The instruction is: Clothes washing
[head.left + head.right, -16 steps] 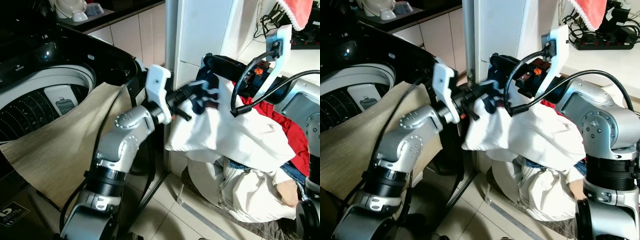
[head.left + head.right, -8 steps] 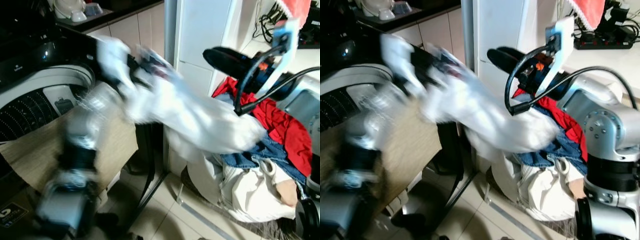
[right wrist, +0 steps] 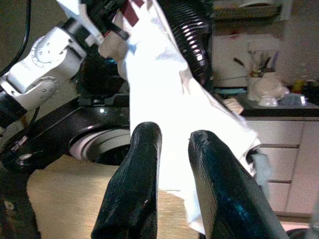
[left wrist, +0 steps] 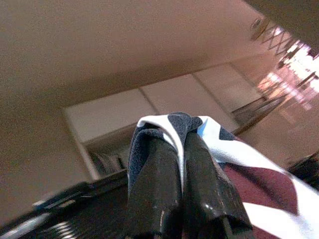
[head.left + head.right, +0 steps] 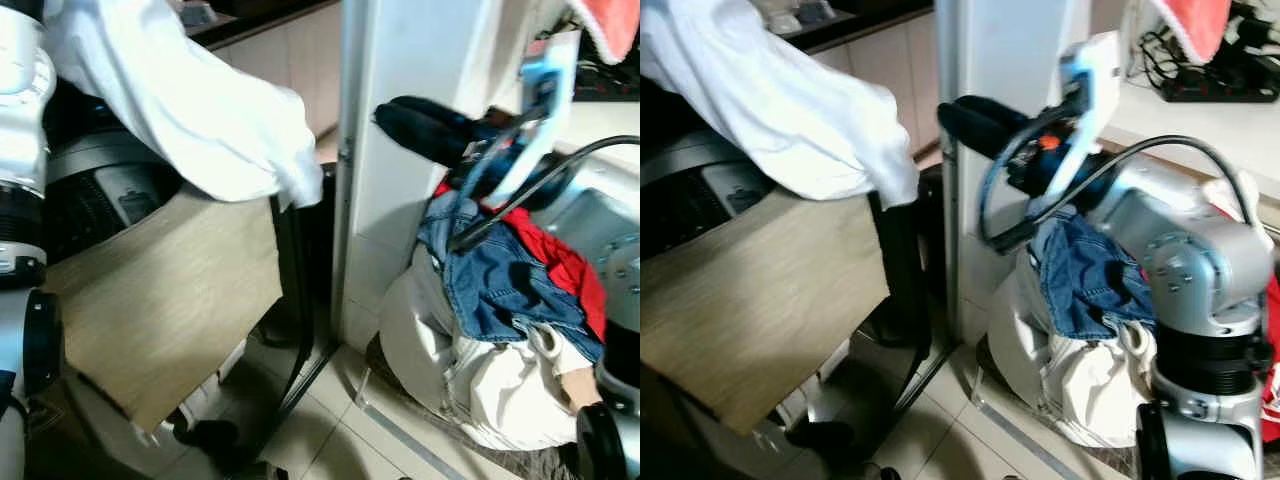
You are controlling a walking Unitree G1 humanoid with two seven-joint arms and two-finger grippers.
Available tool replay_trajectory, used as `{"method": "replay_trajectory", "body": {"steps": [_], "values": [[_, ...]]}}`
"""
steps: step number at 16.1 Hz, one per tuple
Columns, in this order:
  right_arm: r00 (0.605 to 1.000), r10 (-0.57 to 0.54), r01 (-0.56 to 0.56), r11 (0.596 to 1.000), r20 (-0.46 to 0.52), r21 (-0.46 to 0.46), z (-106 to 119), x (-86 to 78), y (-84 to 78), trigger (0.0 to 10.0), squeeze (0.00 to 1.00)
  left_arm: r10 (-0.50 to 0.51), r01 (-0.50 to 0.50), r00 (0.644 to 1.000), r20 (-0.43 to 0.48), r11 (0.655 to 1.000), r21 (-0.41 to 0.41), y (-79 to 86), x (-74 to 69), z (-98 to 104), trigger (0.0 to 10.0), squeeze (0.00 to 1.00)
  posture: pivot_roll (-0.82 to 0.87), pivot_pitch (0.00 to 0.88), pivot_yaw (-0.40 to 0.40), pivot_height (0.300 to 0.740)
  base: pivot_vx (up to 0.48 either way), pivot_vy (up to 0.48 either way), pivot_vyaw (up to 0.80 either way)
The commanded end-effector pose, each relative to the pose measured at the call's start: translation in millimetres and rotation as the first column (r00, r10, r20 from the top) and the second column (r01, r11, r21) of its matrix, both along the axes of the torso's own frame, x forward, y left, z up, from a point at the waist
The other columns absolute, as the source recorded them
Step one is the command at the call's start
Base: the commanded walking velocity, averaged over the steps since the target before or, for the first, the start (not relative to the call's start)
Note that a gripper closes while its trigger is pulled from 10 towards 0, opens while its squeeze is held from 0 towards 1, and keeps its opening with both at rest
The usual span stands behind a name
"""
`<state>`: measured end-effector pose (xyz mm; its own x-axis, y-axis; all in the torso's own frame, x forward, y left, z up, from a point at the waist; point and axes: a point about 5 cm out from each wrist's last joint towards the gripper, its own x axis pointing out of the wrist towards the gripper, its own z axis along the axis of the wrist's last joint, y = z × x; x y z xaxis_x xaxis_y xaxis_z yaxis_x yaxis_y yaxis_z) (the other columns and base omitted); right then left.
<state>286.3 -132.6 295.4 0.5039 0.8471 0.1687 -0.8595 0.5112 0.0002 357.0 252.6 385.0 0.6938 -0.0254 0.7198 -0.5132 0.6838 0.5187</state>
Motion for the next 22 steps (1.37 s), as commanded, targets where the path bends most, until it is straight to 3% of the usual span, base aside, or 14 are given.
{"method": "replay_trajectory", "body": {"steps": [1, 3, 4, 5, 6, 10, 12, 13, 14, 15, 16, 19, 20, 22], "values": [[1.0, 0.002, -0.002, 1.0, 0.019, -0.009, 2.1, -3.8, 3.8, 10.0, 0.0, 0.062, -0.065, 0.996, 0.065, 0.997, 0.049, 2.0, -2.9, 4.4, 0.0, 0.0, -0.12, 0.0, 0.062, 0.74, 0.0, 0.0, 0.0], [1.0, 0.0, 0.001, 0.999, 0.008, -0.04, -3.4, -5.8, 7.8, 10.0, 0.0, 0.142, -0.16, 0.973, 0.18, 0.983, 0.092, 9.5, -9.7, 29.6, 0.0, 0.0, -0.12, 0.0, 0.059, 0.74, 0.0, 0.0, 0.0], [1.0, -0.011, 0.008, 0.989, -0.019, -0.147, -16.8, -6.1, 11.4, 10.0, 0.0, 0.16, -0.195, 0.957, 0.243, 0.973, 0.126, 12.6, -14.2, 54.9, 0.0, 0.0, -0.12, 0.0, 0.056, 0.74, 0.0, 0.0, 0.0], [0.999, -0.028, 0.015, 0.948, -0.036, -0.316, -42.0, -5.9, 18.1, 10.0, 0.0, 0.159, -0.202, 0.953, 0.258, 0.968, 0.147, 10.6, -13.9, 63.7, 0.0, 0.0, -0.12, 0.0, 0.056, 0.74, 0.0, 0.0, 0.0], [0.999, -0.031, 0.016, 0.93, -0.035, -0.367, -50.7, -6.2, 20.3, 10.0, 0.0, 0.158, -0.2, 0.955, 0.251, 0.968, 0.15, 9.5, -12.5, 64.0, 0.0, 0.0, -0.12, 0.0, 0.056, 0.74, 0.0, 0.0, 0.0], [0.993, -0.12, 0.104, 0.907, -0.015, -0.408, -85.2, -4.6, 39.9, 10.0, 0.0, 0.248, -0.263, 0.964, 0.093, 0.937, 0.227, 10.2, 11.8, 28.3, 0.0, 0.0, -0.12, 0.0, 0.061, 0.74, 0.0, 0.0, 0.0], [0.989, -0.148, 0.127, 0.902, -0.019, -0.412, -92.1, -8.2, 41.0, 10.0, 0.0, 0.35, -0.299, 0.918, -0.187, 0.919, 0.257, 30.7, 27.8, -10.0, 0.0, 0.0, -0.12, 0.0, 0.064, 0.74, 0.0, 0.0, 0.0], [0.988, -0.15, 0.13, 0.902, -0.018, -0.412, -93.6, -9.4, 42.2, 10.0, 0.0, 0.334, -0.267, 0.863, -0.379, 0.938, 0.219, 37.9, 34.4, -35.6, 1.8, 0.0, -0.12, 0.0, 0.066, 0.74, 0.0, 0.0, 0.0], [0.99, -0.142, 0.121, 0.903, -0.021, -0.411, -94.4, -10.6, 43.9, 10.0, 0.0, 0.309, -0.264, 0.82, -0.481, 0.951, 0.161, 43.3, 36.4, -51.2, 7.8, 0.0, -0.12, 0.0, 0.066, 0.74, 0.0, 0.0, 0.0], [0.994, -0.107, 0.086, 0.908, -0.028, -0.41, -95.0, -14.8, 47.7, 10.0, 0.0, 0.214, -0.281, 0.745, -0.631, 0.96, -0.006, 54.0, 36.6, -76.3, 10.0, 0.0, -0.12, 0.0, 0.065, 0.74, 0.0, 0.0, 0.0], [0.996, -0.083, 0.064, 0.91, -0.029, -0.41, -94.7, -17.7, 49.6, 10.0, 0.0, 0.101, -0.281, 0.686, -0.721, 0.95, -0.134, 58.7, 35.7, -93.2, 10.0, 1.0, -0.12, 0.0, 0.064, 0.74, 0.0, 0.0, 0.0], [0.998, -0.061, 0.042, 0.909, -0.032, -0.415, -95.3, -18.8, 50.9, 10.0, 0.0, -0.185, -0.172, 0.566, -0.803, 0.927, -0.335, 51.1, 36.1, -110.7, 10.0, 1.0, -0.11, 0.0, 0.053, 0.74, 0.0, 0.0, 0.0], [0.998, -0.049, 0.031, 0.907, -0.033, -0.421, -95.9, -19.0, 52.2, 10.0, 0.0, -0.234, -0.145, 0.51, -0.828, 0.925, -0.35, 49.4, 35.1, -114.7, 10.0, 1.0, -0.11, 0.0, 0.053, 0.74, 0.0, 0.0, 0.0], [0.997, -0.062, 0.042, 0.905, -0.034, -0.423, -95.6, -16.6, 51.8, 10.0, 0.0, -0.243, -0.143, 0.482, -0.842, 0.926, -0.349, 51.2, 33.3, -116.0, 10.0, 1.0, -0.1, 0.0, 0.053, 0.74, 0.0, 0.0, 0.0]]}}
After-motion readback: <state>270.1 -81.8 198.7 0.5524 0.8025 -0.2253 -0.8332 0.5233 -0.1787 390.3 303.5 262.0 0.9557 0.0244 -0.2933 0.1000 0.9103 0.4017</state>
